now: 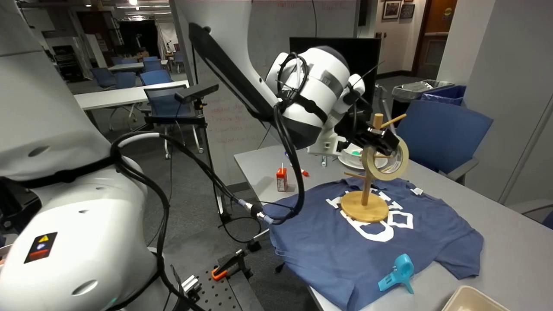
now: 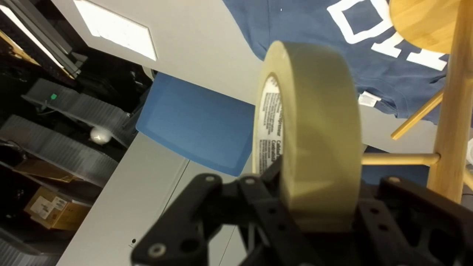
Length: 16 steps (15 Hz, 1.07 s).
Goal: Remove the tape from the wooden holder
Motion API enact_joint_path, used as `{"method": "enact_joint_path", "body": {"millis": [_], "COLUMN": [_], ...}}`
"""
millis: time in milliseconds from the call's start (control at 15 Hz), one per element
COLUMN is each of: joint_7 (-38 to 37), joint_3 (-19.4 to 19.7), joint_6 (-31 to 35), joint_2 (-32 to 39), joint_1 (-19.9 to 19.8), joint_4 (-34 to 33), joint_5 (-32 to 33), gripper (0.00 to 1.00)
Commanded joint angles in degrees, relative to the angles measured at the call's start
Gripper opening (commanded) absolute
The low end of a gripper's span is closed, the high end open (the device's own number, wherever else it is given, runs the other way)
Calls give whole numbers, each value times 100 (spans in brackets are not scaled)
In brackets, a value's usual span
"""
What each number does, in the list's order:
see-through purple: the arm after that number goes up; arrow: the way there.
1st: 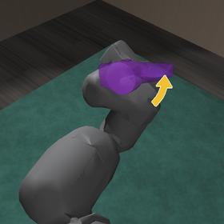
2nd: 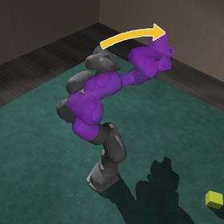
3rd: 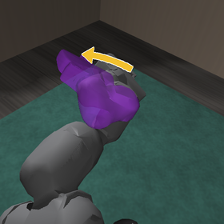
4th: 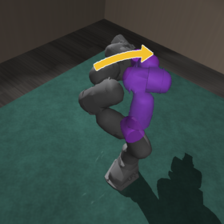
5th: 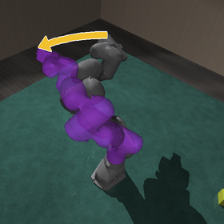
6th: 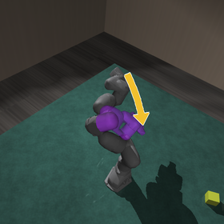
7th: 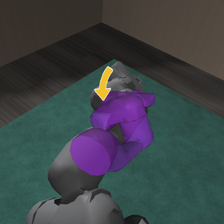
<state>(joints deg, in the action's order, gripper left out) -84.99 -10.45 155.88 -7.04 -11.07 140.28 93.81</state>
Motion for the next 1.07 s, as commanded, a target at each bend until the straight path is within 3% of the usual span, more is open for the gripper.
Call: {"method": "enact_joint_path", "body": {"millis": [0,467,1000], "joint_7": [-492,-1019,-939], "joint_3": [159,713,1060], "joint_6": [236,1145,1782], "joint_2": [-183,164,1060], "joint_1": [-114,-352,-451], "joint_4": [558,1096,831], "joint_5": [135,371,277], "gripper": [2,2,2]}}
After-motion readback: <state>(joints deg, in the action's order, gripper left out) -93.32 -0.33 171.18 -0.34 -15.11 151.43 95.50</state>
